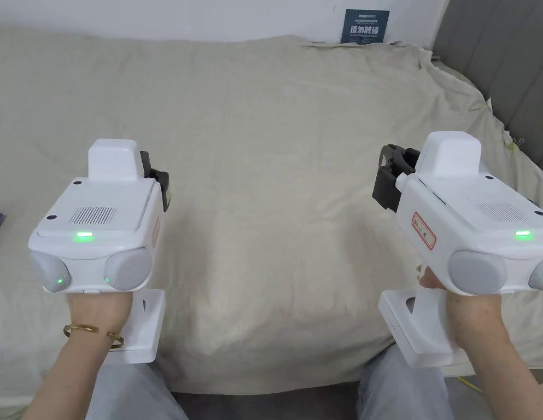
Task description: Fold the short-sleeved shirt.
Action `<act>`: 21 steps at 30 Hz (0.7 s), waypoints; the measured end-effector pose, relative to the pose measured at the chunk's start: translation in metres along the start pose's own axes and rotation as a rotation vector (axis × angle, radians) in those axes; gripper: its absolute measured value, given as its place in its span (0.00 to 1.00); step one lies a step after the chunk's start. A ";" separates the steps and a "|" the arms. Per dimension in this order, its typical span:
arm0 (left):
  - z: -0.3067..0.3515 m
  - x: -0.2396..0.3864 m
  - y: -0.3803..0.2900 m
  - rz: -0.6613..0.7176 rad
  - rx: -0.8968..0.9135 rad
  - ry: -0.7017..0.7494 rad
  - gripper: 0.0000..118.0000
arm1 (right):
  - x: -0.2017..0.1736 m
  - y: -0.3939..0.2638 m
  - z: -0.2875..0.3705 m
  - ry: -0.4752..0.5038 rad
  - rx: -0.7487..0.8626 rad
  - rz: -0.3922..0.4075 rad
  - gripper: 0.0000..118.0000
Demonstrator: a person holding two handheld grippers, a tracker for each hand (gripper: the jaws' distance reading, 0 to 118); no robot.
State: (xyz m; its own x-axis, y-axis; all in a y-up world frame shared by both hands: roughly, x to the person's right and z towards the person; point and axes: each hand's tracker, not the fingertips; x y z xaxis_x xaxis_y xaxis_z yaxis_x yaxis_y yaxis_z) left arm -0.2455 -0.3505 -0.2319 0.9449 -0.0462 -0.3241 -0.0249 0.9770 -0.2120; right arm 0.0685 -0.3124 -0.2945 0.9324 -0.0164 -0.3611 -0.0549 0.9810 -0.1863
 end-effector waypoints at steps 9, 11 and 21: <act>0.003 -0.001 -0.003 0.041 0.003 0.009 0.22 | 0.001 0.003 0.004 -0.017 -0.003 -0.040 0.03; 0.003 -0.002 -0.005 0.056 -0.009 0.011 0.70 | 0.002 0.006 0.005 -0.018 -0.023 -0.060 0.32; 0.015 -0.008 -0.034 0.085 -0.061 0.017 1.00 | 0.001 0.017 -0.003 0.064 -0.324 -0.226 0.87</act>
State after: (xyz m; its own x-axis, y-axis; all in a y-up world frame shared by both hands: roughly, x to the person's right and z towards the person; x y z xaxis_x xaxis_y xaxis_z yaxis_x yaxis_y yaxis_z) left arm -0.2470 -0.3805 -0.2084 0.9327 0.0323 -0.3592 -0.1252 0.9630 -0.2387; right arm 0.0677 -0.2967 -0.3010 0.9105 -0.2468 -0.3319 0.0297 0.8394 -0.5427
